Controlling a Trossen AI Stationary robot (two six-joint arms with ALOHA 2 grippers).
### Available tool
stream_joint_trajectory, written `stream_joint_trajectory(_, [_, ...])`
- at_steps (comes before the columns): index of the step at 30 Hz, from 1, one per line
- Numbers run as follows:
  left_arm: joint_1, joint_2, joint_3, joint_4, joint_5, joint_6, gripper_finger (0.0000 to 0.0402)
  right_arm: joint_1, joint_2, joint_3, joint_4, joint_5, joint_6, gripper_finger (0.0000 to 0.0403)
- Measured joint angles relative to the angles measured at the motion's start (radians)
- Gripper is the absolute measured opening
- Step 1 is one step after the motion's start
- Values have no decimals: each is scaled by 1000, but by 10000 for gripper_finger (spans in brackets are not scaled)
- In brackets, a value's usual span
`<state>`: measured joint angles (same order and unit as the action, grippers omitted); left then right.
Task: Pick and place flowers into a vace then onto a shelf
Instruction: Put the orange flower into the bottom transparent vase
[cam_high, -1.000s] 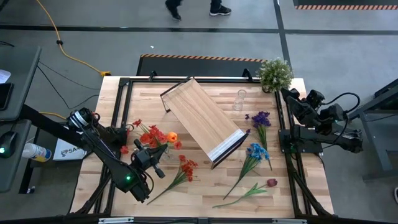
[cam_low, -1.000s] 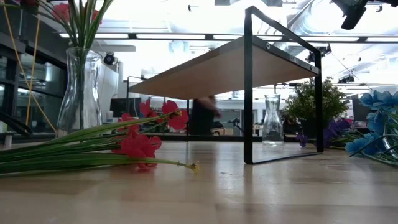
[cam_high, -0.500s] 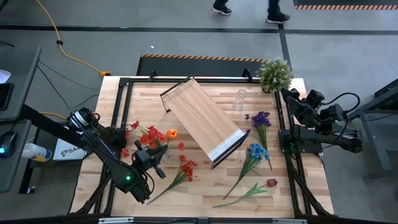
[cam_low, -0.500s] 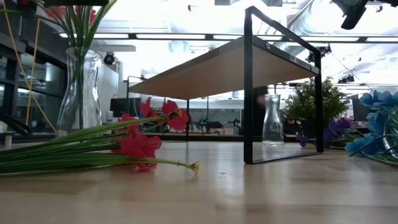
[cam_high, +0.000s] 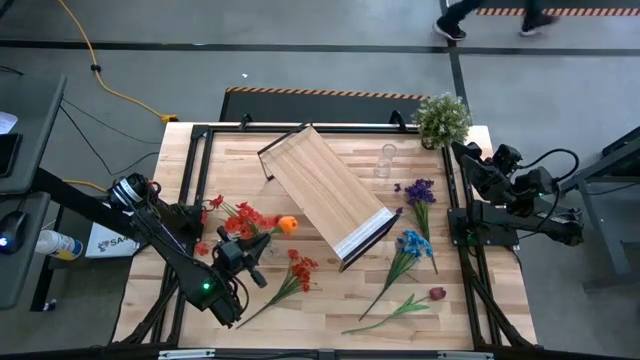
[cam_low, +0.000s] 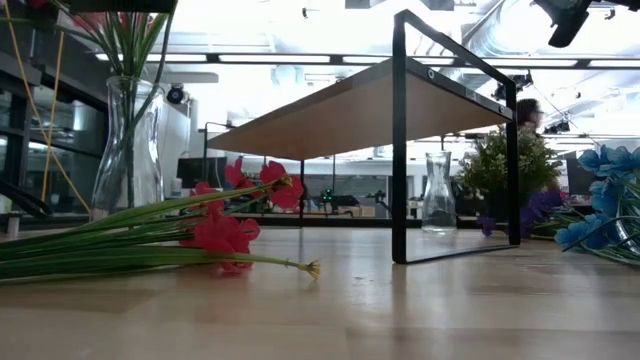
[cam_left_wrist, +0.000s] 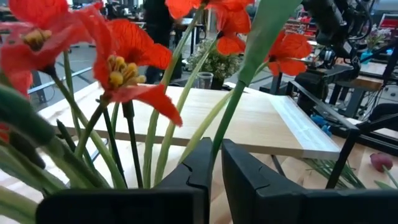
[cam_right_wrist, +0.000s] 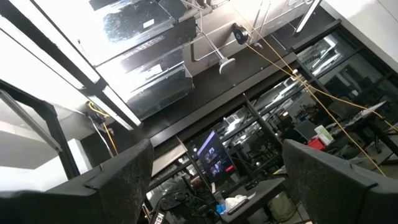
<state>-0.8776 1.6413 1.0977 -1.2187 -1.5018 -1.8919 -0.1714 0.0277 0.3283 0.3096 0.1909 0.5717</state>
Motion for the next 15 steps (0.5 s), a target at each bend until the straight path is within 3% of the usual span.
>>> stream_joint_trajectory(15, [0, 0, 0, 23, 31, -3, 72, 0, 0, 0, 0, 0, 0, 344])
